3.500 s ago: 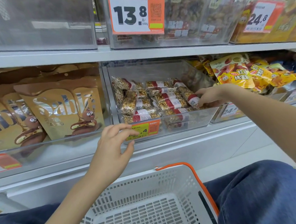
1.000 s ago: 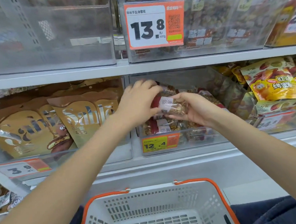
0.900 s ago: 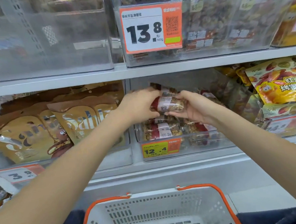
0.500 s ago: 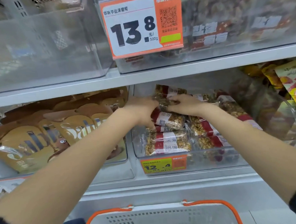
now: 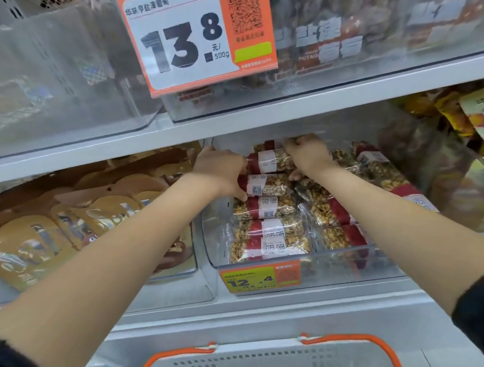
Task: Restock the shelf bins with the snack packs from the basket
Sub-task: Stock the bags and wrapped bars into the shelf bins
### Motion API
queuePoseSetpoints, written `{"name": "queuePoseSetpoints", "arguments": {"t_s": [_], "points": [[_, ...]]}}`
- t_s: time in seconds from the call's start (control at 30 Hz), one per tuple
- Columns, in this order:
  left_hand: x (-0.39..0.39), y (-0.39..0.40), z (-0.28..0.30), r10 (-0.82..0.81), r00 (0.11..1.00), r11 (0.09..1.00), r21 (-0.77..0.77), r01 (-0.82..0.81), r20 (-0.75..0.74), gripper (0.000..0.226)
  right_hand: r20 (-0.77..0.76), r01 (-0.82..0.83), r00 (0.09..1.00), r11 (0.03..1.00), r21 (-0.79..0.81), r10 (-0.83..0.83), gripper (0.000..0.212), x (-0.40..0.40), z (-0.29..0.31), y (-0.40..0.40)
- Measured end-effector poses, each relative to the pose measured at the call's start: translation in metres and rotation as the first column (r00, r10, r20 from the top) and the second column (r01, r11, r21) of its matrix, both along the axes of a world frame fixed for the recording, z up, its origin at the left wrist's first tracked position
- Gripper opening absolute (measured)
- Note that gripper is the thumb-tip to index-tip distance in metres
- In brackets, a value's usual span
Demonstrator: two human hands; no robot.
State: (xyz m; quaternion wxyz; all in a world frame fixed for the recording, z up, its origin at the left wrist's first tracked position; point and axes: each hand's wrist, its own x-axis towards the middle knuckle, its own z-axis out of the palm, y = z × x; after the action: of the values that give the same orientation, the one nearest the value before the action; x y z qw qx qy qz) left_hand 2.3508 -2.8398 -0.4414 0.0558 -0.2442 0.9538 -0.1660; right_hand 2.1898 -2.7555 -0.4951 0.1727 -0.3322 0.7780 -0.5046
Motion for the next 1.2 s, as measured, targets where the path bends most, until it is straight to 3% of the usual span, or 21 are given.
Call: {"name": "queuePoseSetpoints", "arguments": {"t_s": [0.13,0.27,0.33,0.37,0.43,0.5,0.53,0.63,0.73,0.83,0.97,1.1,1.17,1.2], "points": [[-0.003,-0.004,-0.001,-0.015,0.998,1.000,-0.026,0.013,-0.065,0.040,-0.058,0.058,0.997,0.998,-0.040,-0.060,0.050,0.002,0.005,-0.005],[-0.005,-0.009,0.000,0.002,0.994,0.999,0.053,0.004,-0.106,0.040,0.191,0.034,0.982,0.977,-0.211,0.007,0.026,-0.006,0.006,0.001],[-0.005,-0.012,0.000,0.013,0.996,0.996,0.088,-0.006,-0.086,0.047,0.159,-0.044,0.984,0.966,-0.254,0.087,0.025,-0.010,0.003,0.006],[-0.004,-0.013,0.000,0.019,0.996,0.993,0.115,-0.009,-0.085,0.050,0.099,-0.080,0.989,0.963,-0.257,0.109,0.029,-0.011,0.002,0.007],[-0.002,-0.014,0.001,0.014,0.992,0.985,0.170,0.007,-0.123,0.053,-0.212,-0.113,0.975,0.972,-0.206,0.069,0.033,-0.014,-0.003,0.007],[-0.001,-0.012,0.001,-0.044,0.980,0.976,0.199,0.083,-0.196,0.058,-0.593,-0.090,0.804,0.993,-0.072,0.029,0.041,-0.020,-0.009,0.003],[-0.001,-0.011,0.001,-0.086,0.974,0.965,0.225,0.133,-0.208,0.064,-0.701,-0.059,0.712,0.998,0.008,0.048,0.049,-0.023,-0.012,0.003],[-0.005,-0.008,0.000,-0.163,0.986,0.950,0.263,0.168,-0.042,0.073,-0.819,0.026,0.552,0.979,0.203,0.156,0.066,-0.031,-0.015,0.008],[-0.008,-0.010,-0.002,-0.144,0.981,0.974,0.192,0.117,0.131,0.069,-0.868,0.087,0.481,0.979,0.185,0.121,0.057,-0.038,-0.015,0.010],[-0.009,-0.008,-0.002,-0.121,0.977,0.984,0.148,0.096,0.173,0.070,-0.859,0.132,0.504,0.976,0.173,0.084,0.043,-0.042,-0.014,0.013],[-0.012,-0.007,-0.002,-0.048,0.967,0.997,0.077,0.029,0.249,0.076,-0.788,0.140,0.615,0.981,0.138,0.023,0.037,-0.049,-0.011,0.024],[-0.018,-0.009,0.000,0.018,0.950,0.997,0.065,-0.040,0.313,0.084,-0.700,0.155,0.704,0.988,-0.020,-0.124,0.016,-0.057,-0.007,0.028],[-0.019,-0.009,0.000,0.027,0.944,0.998,0.050,-0.047,0.329,0.084,-0.580,0.136,0.801,0.989,-0.065,-0.148,0.024,-0.056,-0.005,0.030],[-0.018,-0.010,-0.001,0.023,0.947,0.998,0.047,-0.040,0.322,0.083,-0.527,0.076,0.846,0.997,-0.022,-0.076,0.033,-0.055,-0.006,0.032]]}}
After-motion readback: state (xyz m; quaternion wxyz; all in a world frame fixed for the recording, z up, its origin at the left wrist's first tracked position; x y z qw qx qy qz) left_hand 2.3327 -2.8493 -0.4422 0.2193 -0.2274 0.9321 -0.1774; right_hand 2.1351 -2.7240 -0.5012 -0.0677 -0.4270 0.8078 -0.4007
